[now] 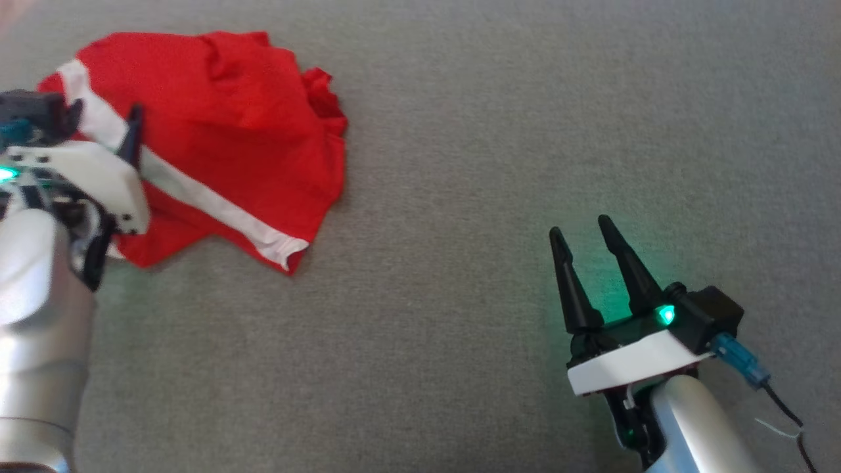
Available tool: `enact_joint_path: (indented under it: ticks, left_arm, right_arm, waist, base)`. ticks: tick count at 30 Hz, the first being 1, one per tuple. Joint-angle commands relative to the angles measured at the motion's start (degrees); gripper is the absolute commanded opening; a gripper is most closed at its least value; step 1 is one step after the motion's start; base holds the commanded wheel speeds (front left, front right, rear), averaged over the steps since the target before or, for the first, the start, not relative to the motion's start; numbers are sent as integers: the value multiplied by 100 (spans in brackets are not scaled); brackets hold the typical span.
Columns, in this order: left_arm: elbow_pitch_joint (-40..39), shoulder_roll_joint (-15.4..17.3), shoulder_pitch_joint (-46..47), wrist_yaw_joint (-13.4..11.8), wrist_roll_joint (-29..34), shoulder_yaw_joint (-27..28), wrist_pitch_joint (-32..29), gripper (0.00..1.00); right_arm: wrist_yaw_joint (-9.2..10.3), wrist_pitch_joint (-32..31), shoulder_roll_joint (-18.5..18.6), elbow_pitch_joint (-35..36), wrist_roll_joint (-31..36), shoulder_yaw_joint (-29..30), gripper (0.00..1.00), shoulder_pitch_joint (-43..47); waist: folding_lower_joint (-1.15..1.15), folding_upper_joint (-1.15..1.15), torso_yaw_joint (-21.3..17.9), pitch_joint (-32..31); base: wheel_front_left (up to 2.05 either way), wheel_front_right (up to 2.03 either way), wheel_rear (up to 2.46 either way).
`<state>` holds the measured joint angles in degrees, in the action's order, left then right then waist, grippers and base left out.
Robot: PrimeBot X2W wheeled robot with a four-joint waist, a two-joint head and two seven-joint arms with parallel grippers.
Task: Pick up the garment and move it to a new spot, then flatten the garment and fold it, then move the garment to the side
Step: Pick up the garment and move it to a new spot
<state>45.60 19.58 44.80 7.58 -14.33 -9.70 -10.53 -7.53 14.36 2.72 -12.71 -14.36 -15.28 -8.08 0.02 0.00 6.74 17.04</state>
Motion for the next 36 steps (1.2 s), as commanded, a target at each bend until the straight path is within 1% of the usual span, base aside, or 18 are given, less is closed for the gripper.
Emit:
enact_joint_path:
  ticks: [1, 2, 7, 8, 9, 10, 13, 18, 21, 24, 28, 30, 36]
  left_arm:
    - [43, 410, 327, -10, -62, 152, -34, 100]
    - [43, 410, 327, -10, -62, 152, -34, 100]
    - [542, 382, 479, -10, -236, -17, -185, 100]
    - [597, 369, 492, -10, -284, -90, -214, 72]
    - [611, 371, 511, -10, -332, -161, -182, 15]
    - [618, 383, 536, -10, -378, -211, -117, 0]
    - [589, 419, 626, -9, -488, -355, 133, 0]
    - [411, 494, 822, -9, -648, -320, 887, 0]
    - [203, 477, 926, -9, -752, -246, 1286, 0]
    - [-120, 455, 964, -9, -828, -265, 1526, 0]
    - [-712, 398, 902, -13, -940, -233, 1627, 0]
    - [-1079, 352, 828, -61, -998, -213, 1605, 0]
    - [-2341, 186, 403, -166, -1107, -378, 1145, 0]
  right_arm:
    - [4, 63, 16, 219, 35, -91, 100, -169]
    - [4, 63, 16, 219, 35, -91, 100, -169]
    - [4, 63, 16, 249, 36, -55, 100, -160]
    - [4, 63, 16, 253, 36, -53, 100, -159]
    - [4, 63, 16, 256, 37, -50, 100, -162]
    - [4, 63, 16, 257, 38, -47, 100, -169]
    - [4, 63, 16, 255, 34, -30, 100, -192]
    - [4, 63, 16, 206, 3, -50, 100, -161]
    - [4, 63, 16, 161, -40, -70, 100, -119]
    - [4, 63, 16, 122, -97, -96, 100, -69]
    - [4, 63, 16, 77, -198, -131, 100, 9]
    - [4, 63, 16, 58, -241, -150, 100, 47]
    - [4, 63, 16, 31, -337, -224, 100, 106]
  waist:
    - [-2, 0, -157, 160]
    - [-2, 0, -157, 160]
    - [-2, 0, -179, 222]
    - [-2, 0, -176, 231]
    - [-2, 0, -170, 239]
    - [-2, 0, -164, 248]
    - [-2, 0, -142, 246]
    - [-2, 0, -107, 99]
    - [-2, 0, -72, -61]
    - [-2, 0, -37, -271]
    - [-2, 0, -15, -567]
    - [-2, 0, -14, -700]
    - [-2, 0, -120, -961]
  base:
    - [0, 0, 0]
    - [0, 0, 0]
    - [0, 0, 0]
    - [0, 0, 0]
    - [0, 0, 0]
    - [0, 0, 0]
    - [0, 0, 0]
    - [0, 0, 0]
    - [0, 0, 0]
    - [0, 0, 0]
    - [0, 0, 0]
    - [0, 0, 0]
    - [0, 0, 0]
